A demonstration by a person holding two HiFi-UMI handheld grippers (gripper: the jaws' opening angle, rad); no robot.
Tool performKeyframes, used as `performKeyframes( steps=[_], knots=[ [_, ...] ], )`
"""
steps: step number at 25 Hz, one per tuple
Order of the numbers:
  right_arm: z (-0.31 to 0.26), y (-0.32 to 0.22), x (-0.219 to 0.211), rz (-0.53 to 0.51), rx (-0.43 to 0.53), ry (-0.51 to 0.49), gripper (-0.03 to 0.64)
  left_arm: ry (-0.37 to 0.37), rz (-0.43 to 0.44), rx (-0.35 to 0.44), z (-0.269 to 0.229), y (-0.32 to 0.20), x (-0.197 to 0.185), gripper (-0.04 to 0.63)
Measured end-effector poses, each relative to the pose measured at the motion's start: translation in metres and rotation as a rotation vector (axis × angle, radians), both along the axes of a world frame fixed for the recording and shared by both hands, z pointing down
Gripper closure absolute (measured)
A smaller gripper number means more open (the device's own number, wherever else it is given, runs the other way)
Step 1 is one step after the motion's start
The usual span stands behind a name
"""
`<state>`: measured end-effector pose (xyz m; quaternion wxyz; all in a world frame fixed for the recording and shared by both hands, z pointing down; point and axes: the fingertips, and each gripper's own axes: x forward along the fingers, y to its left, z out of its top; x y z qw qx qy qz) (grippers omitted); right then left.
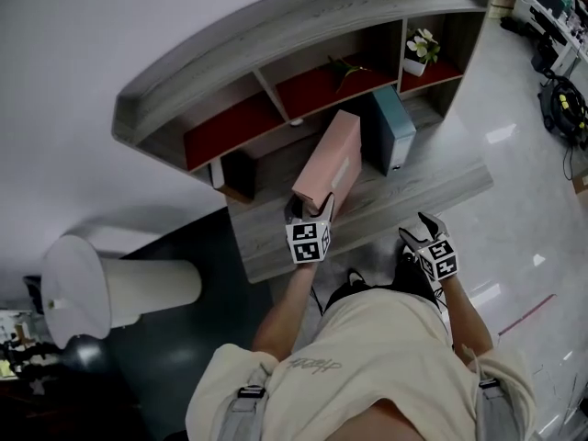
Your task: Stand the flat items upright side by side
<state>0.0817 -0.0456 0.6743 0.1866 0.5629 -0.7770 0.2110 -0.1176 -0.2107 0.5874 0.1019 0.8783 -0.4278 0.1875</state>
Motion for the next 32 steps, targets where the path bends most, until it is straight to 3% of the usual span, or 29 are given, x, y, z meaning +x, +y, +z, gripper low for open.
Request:
performKeyframes(
  steps=[10, 22, 27, 32],
  knots=[
    [-0.002, -0.021, 0.054, -0.059, 0.004, -0.043, 0.321, -0.015, -0.174, -0.055, -0.005, -0.009, 0.059, 0.251],
    [0.017, -0.053, 0.116, -0.170, 0.005, -0.084, 0.324, -0.044, -0.270, -0.080, 0.004, -0.013, 0.118, 0.253],
    [0.029, -0.063, 0.136, -0.215, -0.012, -0.093, 0.332, -0.043, -0.214, -0.082, 0.006, -0.010, 0.141, 0.259],
    [0.032, -0.075, 0.137, -0.239, -0.016, -0.117, 0.333, -0.075, -0.032, -0.137, 0.007, -0.008, 0.159, 0.218]
  ],
)
